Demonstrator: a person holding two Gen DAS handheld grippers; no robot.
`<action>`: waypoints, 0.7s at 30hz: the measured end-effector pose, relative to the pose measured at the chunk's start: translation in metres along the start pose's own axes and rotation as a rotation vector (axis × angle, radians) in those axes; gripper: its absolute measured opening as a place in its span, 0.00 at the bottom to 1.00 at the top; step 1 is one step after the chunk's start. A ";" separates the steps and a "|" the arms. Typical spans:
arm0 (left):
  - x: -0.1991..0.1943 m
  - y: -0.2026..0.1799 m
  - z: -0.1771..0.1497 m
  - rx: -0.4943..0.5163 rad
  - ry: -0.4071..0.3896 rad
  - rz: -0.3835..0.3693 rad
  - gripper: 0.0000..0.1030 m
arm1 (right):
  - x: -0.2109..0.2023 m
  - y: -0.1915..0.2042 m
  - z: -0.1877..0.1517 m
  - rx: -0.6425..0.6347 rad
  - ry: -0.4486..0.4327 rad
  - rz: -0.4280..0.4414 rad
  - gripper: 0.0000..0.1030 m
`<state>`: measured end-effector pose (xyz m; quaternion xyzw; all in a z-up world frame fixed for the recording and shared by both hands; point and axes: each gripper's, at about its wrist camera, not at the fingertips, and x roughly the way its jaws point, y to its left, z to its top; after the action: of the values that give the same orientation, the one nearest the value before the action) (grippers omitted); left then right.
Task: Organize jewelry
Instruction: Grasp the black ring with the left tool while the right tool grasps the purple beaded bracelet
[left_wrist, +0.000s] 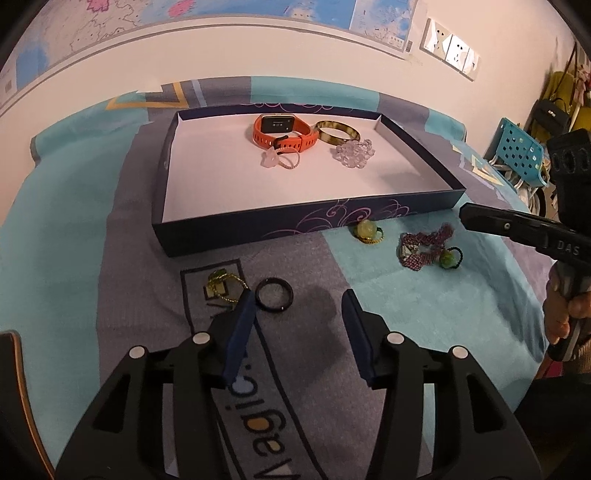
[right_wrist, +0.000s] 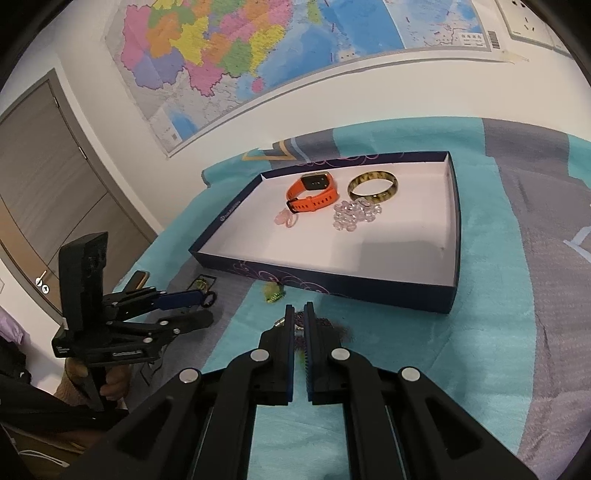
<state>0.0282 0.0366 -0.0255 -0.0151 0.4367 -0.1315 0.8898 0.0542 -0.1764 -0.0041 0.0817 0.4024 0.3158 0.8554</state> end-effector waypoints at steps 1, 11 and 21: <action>0.001 0.000 0.001 0.002 0.001 0.003 0.45 | 0.000 0.000 0.000 0.000 -0.001 0.002 0.04; 0.001 -0.002 0.001 0.033 -0.002 0.036 0.22 | 0.004 -0.013 -0.001 0.025 0.021 -0.068 0.19; -0.005 -0.008 -0.007 0.058 -0.008 -0.003 0.22 | 0.020 -0.018 -0.012 -0.016 0.082 -0.159 0.32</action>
<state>0.0181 0.0307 -0.0242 0.0096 0.4292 -0.1453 0.8914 0.0633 -0.1796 -0.0318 0.0298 0.4396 0.2534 0.8612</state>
